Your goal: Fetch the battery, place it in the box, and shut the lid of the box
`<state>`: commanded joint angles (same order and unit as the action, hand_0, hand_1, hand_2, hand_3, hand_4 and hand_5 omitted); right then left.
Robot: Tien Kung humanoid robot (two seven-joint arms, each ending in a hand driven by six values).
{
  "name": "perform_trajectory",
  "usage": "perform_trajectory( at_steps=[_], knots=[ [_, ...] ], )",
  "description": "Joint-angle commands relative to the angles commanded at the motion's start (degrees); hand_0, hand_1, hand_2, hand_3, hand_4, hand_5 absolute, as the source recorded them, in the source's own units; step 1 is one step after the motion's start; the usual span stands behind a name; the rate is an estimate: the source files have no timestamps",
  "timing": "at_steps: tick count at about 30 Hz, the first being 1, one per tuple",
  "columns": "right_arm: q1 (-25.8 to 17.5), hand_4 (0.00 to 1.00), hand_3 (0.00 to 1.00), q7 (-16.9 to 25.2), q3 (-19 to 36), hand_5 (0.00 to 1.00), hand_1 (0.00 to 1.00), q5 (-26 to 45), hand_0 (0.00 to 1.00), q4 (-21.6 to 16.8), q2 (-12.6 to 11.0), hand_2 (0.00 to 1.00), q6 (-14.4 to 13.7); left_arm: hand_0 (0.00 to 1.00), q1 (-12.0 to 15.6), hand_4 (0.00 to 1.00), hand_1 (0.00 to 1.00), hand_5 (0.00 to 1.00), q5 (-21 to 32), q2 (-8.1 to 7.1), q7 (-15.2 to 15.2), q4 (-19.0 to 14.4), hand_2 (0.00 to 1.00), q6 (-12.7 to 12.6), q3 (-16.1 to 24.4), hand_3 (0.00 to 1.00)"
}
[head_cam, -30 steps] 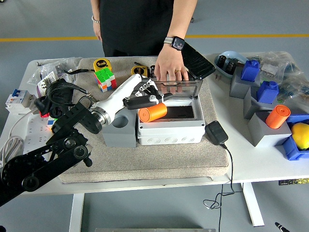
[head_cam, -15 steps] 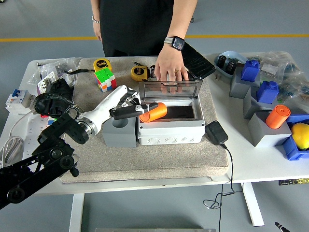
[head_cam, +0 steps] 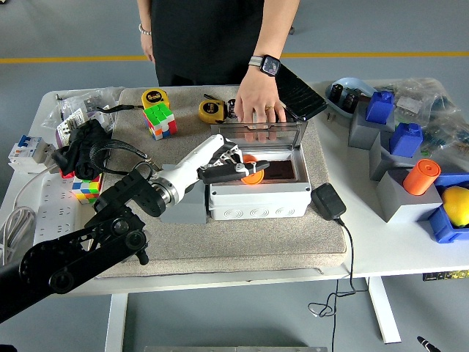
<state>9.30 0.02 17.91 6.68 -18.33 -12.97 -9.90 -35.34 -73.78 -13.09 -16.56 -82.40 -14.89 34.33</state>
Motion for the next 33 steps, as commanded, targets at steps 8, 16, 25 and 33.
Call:
perform_trajectory(
  at_steps=[8, 16, 25, 33],
  knots=[
    [-0.1, 0.936, 0.574, 0.1, -0.1, 0.498, 0.637, 0.3, 0.576, 0.0, -0.1, 0.661, 0.0, 0.244, -2.6, 0.998, 0.472, 0.713, 1.6, 1.84, 0.8, 0.6, 0.45, -0.2, -0.1, 0.263],
    [0.0, 0.936, 0.574, 0.0, -0.2, 0.501, 0.637, 0.0, 0.576, 0.0, 0.0, 0.661, 0.0, 0.244, -2.2, 0.998, 0.473, 0.713, 1.8, 2.01, 0.2, 0.6, 0.453, 0.5, -1.1, 0.269],
    [0.0, 0.937, 0.574, -0.1, -0.2, 0.499, 0.637, 0.2, 0.576, 0.0, 0.0, 0.66, 0.1, 0.245, -1.0, 0.998, 0.486, 0.711, 4.7, 1.76, 1.9, -3.5, 0.476, -0.4, 0.2, 0.305],
    [0.0, 0.936, 0.574, 0.0, -0.3, 0.499, 0.637, 0.2, 0.578, 0.0, 0.0, 0.66, 0.1, 0.245, -0.9, 0.998, 0.489, 0.709, 7.0, 2.5, 3.1, 1.0, 0.479, -0.9, -1.9, 0.312]
  ],
)
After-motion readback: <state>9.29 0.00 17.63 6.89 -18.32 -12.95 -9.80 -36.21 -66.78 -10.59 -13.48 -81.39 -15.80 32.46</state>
